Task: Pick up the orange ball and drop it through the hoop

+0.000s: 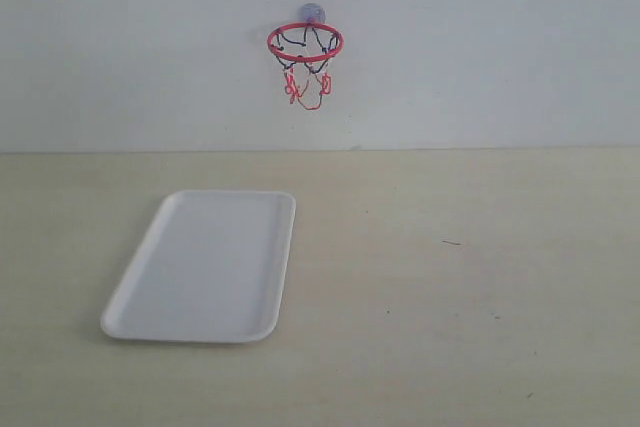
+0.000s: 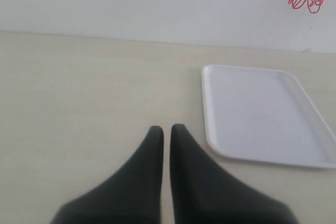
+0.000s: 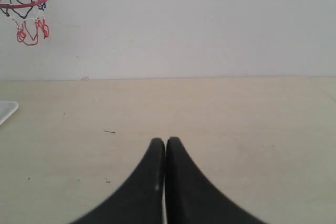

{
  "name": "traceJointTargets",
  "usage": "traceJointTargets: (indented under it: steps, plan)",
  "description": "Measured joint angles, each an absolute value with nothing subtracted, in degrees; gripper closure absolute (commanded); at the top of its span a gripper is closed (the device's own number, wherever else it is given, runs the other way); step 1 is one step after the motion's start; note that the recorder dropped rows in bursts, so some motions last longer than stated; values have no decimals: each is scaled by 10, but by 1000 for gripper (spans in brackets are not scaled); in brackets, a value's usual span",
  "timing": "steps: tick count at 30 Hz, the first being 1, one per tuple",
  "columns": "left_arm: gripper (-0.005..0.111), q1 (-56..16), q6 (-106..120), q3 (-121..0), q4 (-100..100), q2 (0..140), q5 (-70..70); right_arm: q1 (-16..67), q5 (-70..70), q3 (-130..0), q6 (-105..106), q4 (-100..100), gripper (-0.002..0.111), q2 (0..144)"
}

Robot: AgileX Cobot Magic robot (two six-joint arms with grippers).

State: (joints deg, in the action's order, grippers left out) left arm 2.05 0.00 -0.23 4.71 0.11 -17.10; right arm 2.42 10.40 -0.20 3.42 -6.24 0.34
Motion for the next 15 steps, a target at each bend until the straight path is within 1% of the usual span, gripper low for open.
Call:
traceJointTargets:
  steps: [4, 15]
  plan:
    - [103, 21, 0, -2, 47, 1, -171, 24, 119, -1, 0, -34, 109, 3]
    - [103, 21, 0, -2, 47, 1, -171, 27, 189, 0, -5, -28, 109, 3]
